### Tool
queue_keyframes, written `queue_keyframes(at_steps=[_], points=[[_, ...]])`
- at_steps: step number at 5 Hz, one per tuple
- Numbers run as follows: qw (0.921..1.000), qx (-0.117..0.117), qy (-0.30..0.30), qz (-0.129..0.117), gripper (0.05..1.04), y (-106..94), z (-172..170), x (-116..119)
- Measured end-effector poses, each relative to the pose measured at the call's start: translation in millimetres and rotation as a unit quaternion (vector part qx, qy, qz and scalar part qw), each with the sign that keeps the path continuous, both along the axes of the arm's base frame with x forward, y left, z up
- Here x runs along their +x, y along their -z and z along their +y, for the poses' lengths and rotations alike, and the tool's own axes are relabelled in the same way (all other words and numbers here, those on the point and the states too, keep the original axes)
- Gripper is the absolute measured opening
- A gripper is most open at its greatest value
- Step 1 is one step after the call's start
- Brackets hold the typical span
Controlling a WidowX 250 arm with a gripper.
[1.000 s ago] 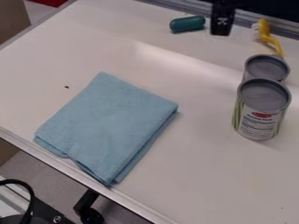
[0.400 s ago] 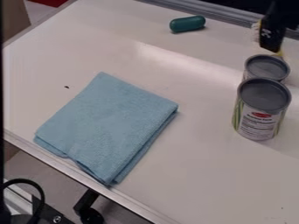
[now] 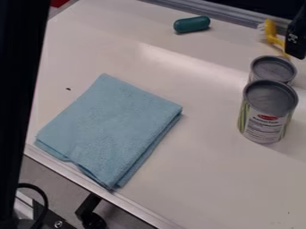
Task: Move the smaller can besides the green object
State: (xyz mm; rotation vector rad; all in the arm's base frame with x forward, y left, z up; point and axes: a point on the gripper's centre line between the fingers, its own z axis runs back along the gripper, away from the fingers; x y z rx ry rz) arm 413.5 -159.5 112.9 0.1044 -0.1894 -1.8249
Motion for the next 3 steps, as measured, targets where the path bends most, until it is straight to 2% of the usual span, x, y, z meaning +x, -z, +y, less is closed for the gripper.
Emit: queue_keyframes(at_steps=[1,2,3], points=[[0.9997,0.004,0.023,-0.002,1.0,8.1,-12.8,-5.8],[0.9992,0.002,0.039,0.008,1.0,19.7,-21.5,-14.5],[0.9991,0.008,0.038,0.018,1.0,39.6,-24.3,-25.4]])
